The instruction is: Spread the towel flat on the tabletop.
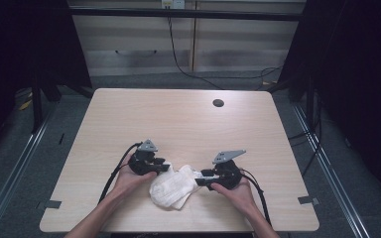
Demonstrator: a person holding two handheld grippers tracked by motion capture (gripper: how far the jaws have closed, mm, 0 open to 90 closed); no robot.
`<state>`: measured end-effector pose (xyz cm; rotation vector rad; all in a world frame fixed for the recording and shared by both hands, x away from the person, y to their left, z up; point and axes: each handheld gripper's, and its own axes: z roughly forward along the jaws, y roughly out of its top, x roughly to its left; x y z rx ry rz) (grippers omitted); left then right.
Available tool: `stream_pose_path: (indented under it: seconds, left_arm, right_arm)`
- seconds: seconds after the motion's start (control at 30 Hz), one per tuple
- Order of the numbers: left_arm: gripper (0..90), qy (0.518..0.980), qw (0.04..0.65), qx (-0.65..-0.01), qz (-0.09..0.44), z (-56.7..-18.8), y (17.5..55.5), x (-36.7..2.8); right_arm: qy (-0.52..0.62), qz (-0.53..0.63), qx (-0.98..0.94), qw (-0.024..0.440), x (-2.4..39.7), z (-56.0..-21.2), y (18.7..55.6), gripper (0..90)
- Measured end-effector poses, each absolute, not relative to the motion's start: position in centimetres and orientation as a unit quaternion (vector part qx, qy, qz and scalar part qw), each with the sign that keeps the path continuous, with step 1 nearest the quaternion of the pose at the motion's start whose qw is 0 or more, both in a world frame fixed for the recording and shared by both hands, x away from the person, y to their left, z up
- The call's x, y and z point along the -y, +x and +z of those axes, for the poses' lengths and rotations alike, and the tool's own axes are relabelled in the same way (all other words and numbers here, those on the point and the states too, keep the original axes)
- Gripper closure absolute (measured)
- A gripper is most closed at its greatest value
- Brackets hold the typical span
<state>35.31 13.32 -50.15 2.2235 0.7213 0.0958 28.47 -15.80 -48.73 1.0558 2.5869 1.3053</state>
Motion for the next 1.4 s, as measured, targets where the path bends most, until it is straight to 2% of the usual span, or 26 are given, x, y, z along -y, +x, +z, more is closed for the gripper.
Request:
stream_pose_path:
  seconds: [0.13, 0.2, 0.4, 0.5, 0.63, 0.73, 0.93, 1.1, 1.4]
  left_arm:
    - [84.1, 0.877, 0.392, -0.276, 0.035, -50.2, 35.1, -13.2]
    - [86.3, 0.873, 0.4, -0.278, 0.033, -50.1, 35.1, -13.2]
    - [87.2, 0.853, 0.438, -0.283, 0.038, -48.6, 35.0, -14.3]
    - [87.3, 0.827, 0.48, -0.289, 0.046, -46.6, 34.9, -14.8]
    - [87.3, 0.813, 0.507, -0.28, 0.053, -44.7, 34.8, -14.6]
    - [87.3, 0.82, 0.5, -0.268, 0.067, -43.8, 34.7, -13.8]
    - [87.3, 0.808, 0.532, -0.237, 0.091, -39.6, 34.5, -12.4]
    - [87.3, 0.804, 0.544, -0.216, 0.104, -37.7, 34.0, -11.9]
    - [87.3, 0.782, 0.574, -0.204, 0.134, -34.8, 32.5, -14.2]
  right_arm:
    - [0.342, 0.416, -0.842, 0.027, 15.4, -49.0, 28.4, 53.9]
    - [0.34, 0.417, -0.842, 0.029, 15.4, -48.9, 28.5, 53.6]
    - [0.357, 0.431, -0.828, 0.044, 17.0, -48.0, 28.4, 52.3]
    - [0.366, 0.441, -0.818, 0.051, 18.0, -47.6, 28.4, 51.7]
    - [0.376, 0.443, -0.811, 0.067, 19.0, -47.1, 28.4, 51.2]
    - [0.382, 0.444, -0.807, 0.069, 19.3, -46.9, 28.5, 50.6]
    - [0.384, 0.45, -0.802, 0.075, 19.7, -46.4, 28.4, 49.9]
    - [0.393, 0.458, -0.793, 0.089, 20.7, -45.8, 28.2, 49.8]
    - [0.397, 0.456, -0.791, 0.092, 21.2, -45.8, 28.2, 49.8]
